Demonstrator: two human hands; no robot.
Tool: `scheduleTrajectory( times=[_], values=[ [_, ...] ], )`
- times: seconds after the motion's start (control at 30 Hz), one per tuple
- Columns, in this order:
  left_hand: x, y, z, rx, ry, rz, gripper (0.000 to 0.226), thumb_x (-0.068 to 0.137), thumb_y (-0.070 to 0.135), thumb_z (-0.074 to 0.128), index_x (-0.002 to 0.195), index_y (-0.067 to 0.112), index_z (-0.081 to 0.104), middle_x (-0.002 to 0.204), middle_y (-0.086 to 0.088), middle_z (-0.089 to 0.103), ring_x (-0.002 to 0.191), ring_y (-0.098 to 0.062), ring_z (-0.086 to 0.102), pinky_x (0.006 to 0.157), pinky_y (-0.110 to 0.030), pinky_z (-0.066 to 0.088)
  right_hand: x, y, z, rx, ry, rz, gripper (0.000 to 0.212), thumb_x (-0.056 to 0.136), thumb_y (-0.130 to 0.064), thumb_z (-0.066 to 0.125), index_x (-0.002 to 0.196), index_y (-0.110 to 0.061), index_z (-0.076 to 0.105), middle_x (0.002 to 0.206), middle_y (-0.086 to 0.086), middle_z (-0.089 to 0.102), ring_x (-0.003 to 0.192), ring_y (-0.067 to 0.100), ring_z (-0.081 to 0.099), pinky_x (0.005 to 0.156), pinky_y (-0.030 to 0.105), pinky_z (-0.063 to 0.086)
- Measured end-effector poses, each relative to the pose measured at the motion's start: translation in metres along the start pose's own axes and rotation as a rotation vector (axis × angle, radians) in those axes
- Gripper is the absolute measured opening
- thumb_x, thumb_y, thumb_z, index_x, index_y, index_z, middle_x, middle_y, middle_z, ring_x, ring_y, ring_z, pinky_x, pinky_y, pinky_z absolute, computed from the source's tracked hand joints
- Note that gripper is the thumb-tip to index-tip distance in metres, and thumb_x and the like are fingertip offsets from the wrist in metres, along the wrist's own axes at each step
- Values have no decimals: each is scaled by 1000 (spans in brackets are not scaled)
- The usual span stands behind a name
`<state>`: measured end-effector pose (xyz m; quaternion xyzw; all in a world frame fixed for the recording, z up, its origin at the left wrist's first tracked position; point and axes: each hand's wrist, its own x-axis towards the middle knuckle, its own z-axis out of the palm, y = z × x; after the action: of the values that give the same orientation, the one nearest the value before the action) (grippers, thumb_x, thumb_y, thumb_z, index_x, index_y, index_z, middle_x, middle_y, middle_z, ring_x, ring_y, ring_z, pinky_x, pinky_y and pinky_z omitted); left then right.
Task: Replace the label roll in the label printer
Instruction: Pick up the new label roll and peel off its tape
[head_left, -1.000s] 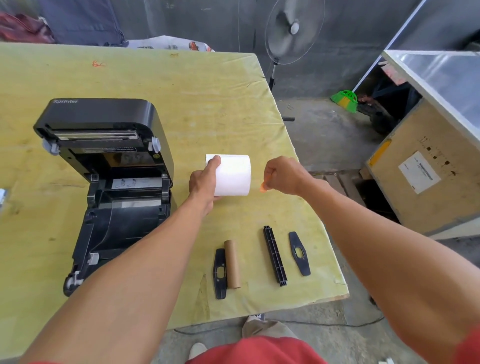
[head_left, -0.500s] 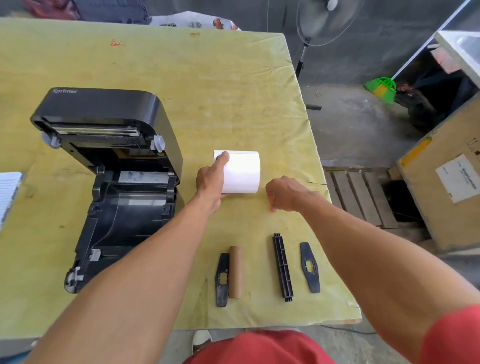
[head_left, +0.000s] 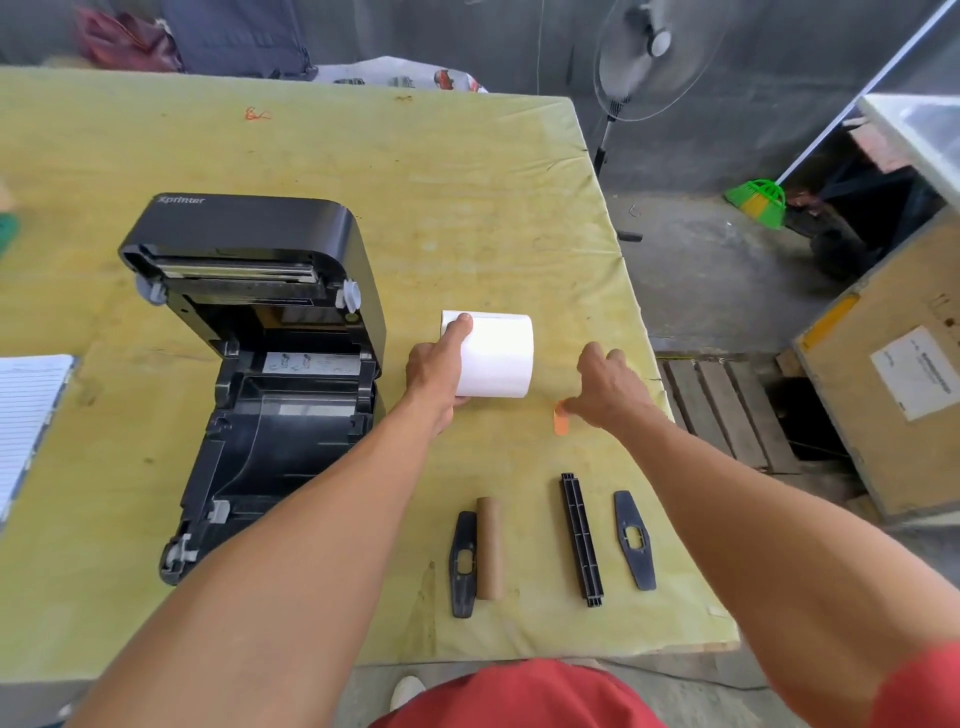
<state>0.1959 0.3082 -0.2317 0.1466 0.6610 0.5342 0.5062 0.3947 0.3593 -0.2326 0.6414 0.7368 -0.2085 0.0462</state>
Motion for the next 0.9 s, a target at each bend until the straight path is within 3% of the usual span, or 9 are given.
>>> scheduleTrajectory(
  times=[0.07, 0.2, 0.33, 0.47, 0.63, 0.77, 0.9],
  values=[
    [-5, 3, -4, 12, -10, 15, 32, 82, 48, 65, 88, 17, 59, 99, -8, 66, 85, -26, 66, 67, -37, 55, -5, 1, -3, 224, 34, 1, 50, 82, -29, 80, 118, -10, 52, 117, 12, 52, 89, 28, 54, 73, 37, 45],
    [-20, 10, -13, 23, -37, 31, 34, 82, 50, 65, 87, 17, 58, 103, -10, 66, 90, -30, 66, 85, -50, 55, -23, -8, -19, 531, 168, 55, 21, 86, -16, 71, 105, -14, 62, 103, 7, 59, 91, 26, 59, 76, 36, 49],
    [-37, 18, -23, 0, -82, 38, 37, 82, 51, 65, 91, 17, 55, 104, -11, 65, 87, -30, 65, 72, -40, 53, -56, -25, -35, 986, -48, 55, 19, 86, -7, 61, 99, -19, 69, 96, 3, 68, 84, 18, 62, 70, 34, 54],
    [-56, 24, -33, -17, -135, 16, 35, 81, 51, 66, 89, 19, 55, 95, -8, 67, 78, -29, 67, 64, -35, 52, -88, -43, -28, 1042, -242, -9, 31, 82, -25, 74, 111, -22, 68, 107, -1, 69, 93, 21, 63, 78, 39, 56],
    [-79, 25, -41, 37, -194, -5, 34, 82, 51, 64, 90, 19, 57, 90, -8, 67, 73, -30, 65, 65, -38, 53, -115, -56, -9, 1060, -170, -29, 44, 85, -45, 73, 121, -23, 66, 121, 1, 67, 107, 25, 62, 89, 41, 53],
    [-94, 23, -47, 54, -279, -43, 35, 81, 57, 61, 95, 25, 60, 98, -7, 69, 88, -32, 67, 84, -49, 52, -129, -57, -6, 1147, -137, -19, 44, 89, -44, 69, 123, -17, 64, 122, 6, 67, 109, 28, 64, 94, 43, 54],
    [-103, 19, -54, 89, -357, 30, 31, 77, 49, 63, 97, 26, 64, 95, -2, 66, 95, -28, 61, 83, -44, 46, -135, -50, -14, 1260, -170, 35, 34, 89, -40, 71, 111, -14, 68, 113, 11, 68, 96, 31, 66, 89, 44, 59]
  ],
)
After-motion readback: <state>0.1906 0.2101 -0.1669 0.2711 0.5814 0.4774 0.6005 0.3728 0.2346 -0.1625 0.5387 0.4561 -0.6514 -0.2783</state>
